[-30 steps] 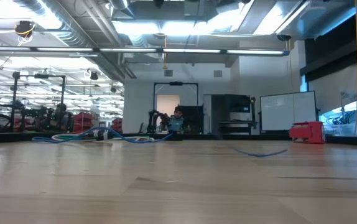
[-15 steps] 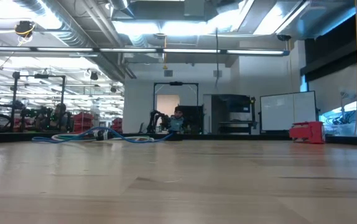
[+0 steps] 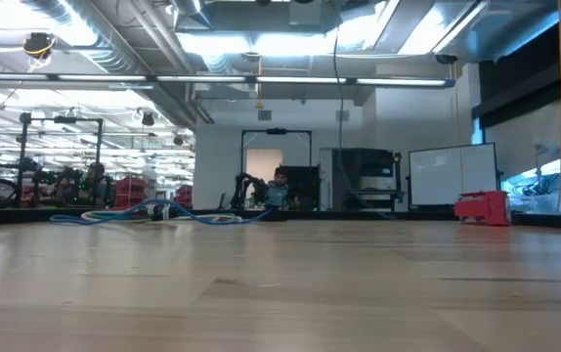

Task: Coil cords
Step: Coil the blue wire onto the black spool

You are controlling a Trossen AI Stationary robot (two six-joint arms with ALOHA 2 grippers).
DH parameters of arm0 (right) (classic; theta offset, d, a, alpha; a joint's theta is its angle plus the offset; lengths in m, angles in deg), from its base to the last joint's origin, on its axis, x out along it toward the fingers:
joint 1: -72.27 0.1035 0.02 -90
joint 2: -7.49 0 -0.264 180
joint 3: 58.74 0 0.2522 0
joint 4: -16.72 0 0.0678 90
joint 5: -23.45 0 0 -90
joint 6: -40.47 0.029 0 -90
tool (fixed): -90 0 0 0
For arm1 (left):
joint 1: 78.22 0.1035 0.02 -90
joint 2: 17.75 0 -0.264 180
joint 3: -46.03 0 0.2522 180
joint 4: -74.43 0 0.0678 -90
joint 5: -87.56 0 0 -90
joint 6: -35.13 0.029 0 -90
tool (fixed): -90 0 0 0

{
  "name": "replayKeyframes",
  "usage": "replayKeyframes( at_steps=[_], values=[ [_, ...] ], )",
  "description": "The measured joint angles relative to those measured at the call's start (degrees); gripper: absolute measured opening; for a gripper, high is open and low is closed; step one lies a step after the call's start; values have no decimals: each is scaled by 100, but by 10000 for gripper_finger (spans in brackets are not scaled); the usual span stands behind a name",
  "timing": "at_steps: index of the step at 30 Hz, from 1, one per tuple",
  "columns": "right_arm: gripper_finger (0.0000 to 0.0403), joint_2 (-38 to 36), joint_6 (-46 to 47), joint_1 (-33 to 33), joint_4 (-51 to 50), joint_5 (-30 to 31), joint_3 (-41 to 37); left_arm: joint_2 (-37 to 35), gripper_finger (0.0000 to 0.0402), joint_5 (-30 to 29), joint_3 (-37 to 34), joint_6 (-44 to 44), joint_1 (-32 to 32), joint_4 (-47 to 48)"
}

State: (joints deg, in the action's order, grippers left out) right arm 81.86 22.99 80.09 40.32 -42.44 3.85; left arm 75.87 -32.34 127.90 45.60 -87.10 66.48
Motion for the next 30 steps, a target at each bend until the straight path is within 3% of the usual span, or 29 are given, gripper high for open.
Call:
replayKeyframes(
  at_steps=[6, 10, 21, 25, 30],
  values=[
    [3, -10, 356, 90, 244, -25, 1, 18, 1, -558, -1, 134, -76, 128],
    [3, -104, 155, 211, 480, -165, 23, 37, 1, -526, -6, 110, -107, 240],
    [3, -219, -485, 353, 19, 536, 35, 24, 3, -608, -4, 614, -539, 617],
    [3, -423, -641, 464, -106, 699, 36, 13, 37, -620, 0, 464, -591, 1068],
    [3, -763, -730, 580, -628, 983, 34, 13, 112, -628, 15, -207, -705, 2113]
  ],
)
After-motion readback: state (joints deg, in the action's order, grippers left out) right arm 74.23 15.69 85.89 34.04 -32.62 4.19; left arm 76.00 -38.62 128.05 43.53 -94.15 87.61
